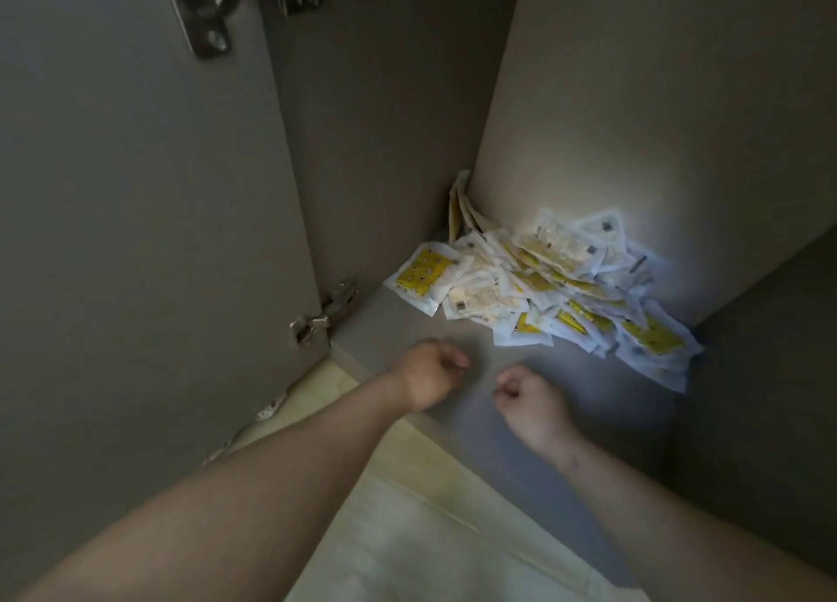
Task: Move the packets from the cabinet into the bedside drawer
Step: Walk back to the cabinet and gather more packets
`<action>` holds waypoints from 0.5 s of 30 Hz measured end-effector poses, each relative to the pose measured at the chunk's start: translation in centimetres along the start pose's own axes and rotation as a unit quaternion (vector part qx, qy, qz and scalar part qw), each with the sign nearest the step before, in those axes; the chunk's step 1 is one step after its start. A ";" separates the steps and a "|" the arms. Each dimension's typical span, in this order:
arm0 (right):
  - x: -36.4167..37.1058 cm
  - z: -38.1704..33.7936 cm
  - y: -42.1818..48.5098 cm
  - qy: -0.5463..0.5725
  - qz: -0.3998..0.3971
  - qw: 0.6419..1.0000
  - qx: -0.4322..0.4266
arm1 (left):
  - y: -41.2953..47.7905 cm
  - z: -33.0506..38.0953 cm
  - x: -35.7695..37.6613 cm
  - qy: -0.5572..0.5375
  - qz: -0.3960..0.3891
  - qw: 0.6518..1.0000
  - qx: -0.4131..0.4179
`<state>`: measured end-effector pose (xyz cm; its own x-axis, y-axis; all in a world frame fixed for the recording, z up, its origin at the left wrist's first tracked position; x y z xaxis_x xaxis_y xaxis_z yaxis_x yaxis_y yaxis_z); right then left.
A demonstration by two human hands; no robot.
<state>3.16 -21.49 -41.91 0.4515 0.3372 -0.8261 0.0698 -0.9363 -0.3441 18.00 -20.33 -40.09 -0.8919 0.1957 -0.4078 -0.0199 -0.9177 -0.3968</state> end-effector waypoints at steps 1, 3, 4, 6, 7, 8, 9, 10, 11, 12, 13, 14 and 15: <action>-0.5 0.3 1.0 -0.042 0.039 0.998 -0.003 | 1.2 0.2 0.2 0.033 -0.022 0.999 0.020; -1.2 0.8 2.0 -0.135 0.098 0.986 -0.001 | 3.1 -0.6 0.4 0.136 -0.050 0.989 0.033; -1.3 1.1 2.3 -0.165 0.119 0.979 -0.003 | 3.6 -1.4 0.4 0.185 -0.054 0.981 0.022; -1.5 2.0 3.0 -0.191 0.133 0.972 0.000 | 4.0 -3.6 0.7 0.255 -0.051 0.965 -0.005; -1.6 2.5 3.5 -0.201 0.130 0.971 0.009 | 3.7 -4.5 1.1 0.298 -0.054 0.953 -0.010; -1.8 3.1 4.1 -0.213 0.126 0.969 0.021 | 3.3 -5.3 1.7 0.336 -0.057 0.940 -0.010; -2.1 3.8 5.0 -0.226 0.121 0.966 0.034 | 3.0 -5.7 2.3 0.358 -0.059 0.932 -0.007; -2.6 4.3 6.1 -0.242 0.117 0.962 0.042 | 2.9 -5.9 2.7 0.363 -0.057 0.930 -0.002; -3.2 4.7 7.3 -0.257 0.117 0.958 0.046 | 2.9 -5.9 2.8 0.359 -0.052 0.932 0.005; -3.8 4.9 8.6 -0.267 0.117 0.956 0.044 | 3.2 -5.9 2.7 0.354 -0.045 0.934 0.013; -4.4 4.8 10.0 -0.270 0.114 0.955 0.041 | 3.4 -5.8 2.6 0.350 -0.037 0.936 0.019; -4.9 4.7 11.3 -0.264 0.103 0.958 0.042 | 3.7 -5.9 2.3 0.345 -0.030 0.938 0.024; -5.1 4.6 12.6 -0.252 0.084 0.963 0.044 | 3.9 -6.0 2.0 0.341 -0.027 0.939 0.027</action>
<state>-2.39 -34.50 -44.10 -0.0400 0.2073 -0.9775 -0.0515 -0.9774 -0.2052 18.79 -21.41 -47.34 -0.3926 0.4018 -0.8273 -0.0970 -0.9126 -0.3972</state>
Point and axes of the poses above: each hand's wrist, its own y-axis towards the middle knuckle, its own x-axis out of the palm, z = x × y, the point moved 6 cm from there along y, towards the middle knuckle, and after that the axes turned 10 degrees about -y, right-handed, at the moved point
